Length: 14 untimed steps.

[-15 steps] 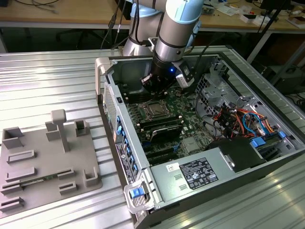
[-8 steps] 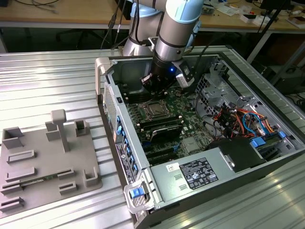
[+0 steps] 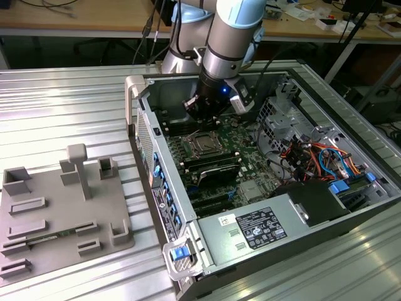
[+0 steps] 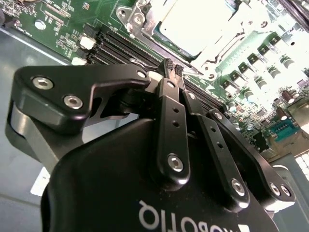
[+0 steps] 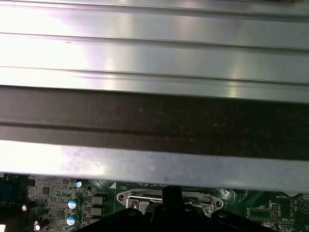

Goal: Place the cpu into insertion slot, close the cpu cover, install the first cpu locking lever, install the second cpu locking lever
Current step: 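Install the first cpu locking lever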

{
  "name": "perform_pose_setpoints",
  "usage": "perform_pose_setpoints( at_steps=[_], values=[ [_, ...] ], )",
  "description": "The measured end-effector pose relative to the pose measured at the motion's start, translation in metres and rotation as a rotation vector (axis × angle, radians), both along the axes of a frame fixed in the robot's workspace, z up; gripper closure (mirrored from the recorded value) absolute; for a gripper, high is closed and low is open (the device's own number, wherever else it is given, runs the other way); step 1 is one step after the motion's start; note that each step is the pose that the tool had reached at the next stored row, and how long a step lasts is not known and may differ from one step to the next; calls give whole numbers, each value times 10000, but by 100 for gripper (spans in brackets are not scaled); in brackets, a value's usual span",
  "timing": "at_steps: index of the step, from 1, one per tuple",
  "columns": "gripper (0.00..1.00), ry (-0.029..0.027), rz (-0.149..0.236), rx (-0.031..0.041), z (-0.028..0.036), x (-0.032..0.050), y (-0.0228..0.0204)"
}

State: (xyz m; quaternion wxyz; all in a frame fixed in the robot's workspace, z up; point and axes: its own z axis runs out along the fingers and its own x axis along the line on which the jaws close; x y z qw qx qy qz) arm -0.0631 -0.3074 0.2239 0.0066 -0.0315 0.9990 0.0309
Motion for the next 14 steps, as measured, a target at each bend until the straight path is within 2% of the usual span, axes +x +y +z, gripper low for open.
perform_pose_setpoints(
  at_steps=[5, 7, 9, 10, 14],
  values=[
    [89, 14, 1, 52, -12, 13, 0],
    [89, 15, 1, 109, -20, 25, -1],
    [89, 15, 1, 206, -28, 35, 0],
    [89, 15, 0, 232, -32, 43, 0],
    [89, 15, -1, 244, -43, 86, 0]
  ],
)
